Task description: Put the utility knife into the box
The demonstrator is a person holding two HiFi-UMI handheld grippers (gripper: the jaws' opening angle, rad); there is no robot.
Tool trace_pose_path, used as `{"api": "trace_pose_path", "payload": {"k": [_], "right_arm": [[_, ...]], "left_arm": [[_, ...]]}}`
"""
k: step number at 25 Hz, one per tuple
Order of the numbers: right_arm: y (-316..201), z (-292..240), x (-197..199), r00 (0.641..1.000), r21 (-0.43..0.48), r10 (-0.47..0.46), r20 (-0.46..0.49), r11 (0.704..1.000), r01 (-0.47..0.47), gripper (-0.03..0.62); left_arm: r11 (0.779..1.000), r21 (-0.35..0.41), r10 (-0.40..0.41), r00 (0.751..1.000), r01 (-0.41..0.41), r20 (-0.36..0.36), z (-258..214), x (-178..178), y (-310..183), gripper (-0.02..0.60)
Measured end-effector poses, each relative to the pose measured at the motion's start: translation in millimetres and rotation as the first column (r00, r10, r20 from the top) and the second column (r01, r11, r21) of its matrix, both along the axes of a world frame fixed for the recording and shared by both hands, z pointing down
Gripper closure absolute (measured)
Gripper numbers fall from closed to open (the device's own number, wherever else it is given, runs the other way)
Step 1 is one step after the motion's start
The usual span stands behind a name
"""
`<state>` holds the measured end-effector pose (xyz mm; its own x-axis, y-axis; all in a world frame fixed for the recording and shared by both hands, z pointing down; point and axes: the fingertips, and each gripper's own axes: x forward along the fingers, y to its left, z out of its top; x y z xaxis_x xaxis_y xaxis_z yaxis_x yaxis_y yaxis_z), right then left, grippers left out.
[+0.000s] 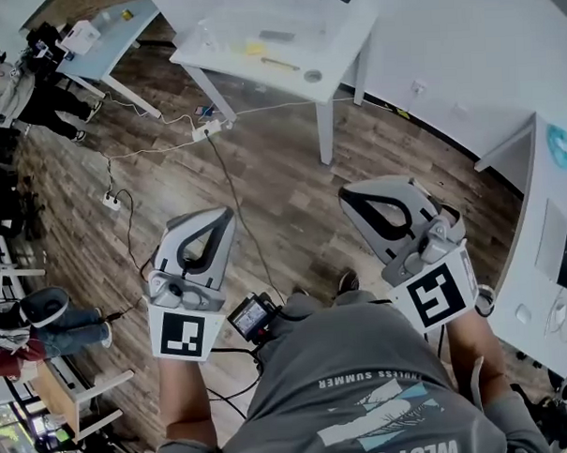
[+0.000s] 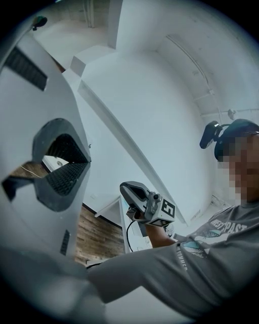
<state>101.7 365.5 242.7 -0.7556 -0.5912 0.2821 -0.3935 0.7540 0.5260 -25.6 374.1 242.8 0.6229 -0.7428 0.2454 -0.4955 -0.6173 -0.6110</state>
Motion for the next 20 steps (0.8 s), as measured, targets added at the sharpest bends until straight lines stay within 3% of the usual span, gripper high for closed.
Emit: {"api": "trace_pose_path", "payload": {"k": [10,20], "right_arm": [[-35,14,-21,1.0,-0.029,0.003,-0.018,1.0,-0.004,0.583],[-84,8,-58,0.995,-0.004,0.084,-0.061,0.996,-0.085,0.583]], "left_arm": [[1.0,-0.01,0.003,1.0,-0.003,-0.028,7,-20,-36,0.574],[0.996,0.013,0.087,0.991,-0.086,-0.106,6,-55,-101,0.574]]}}
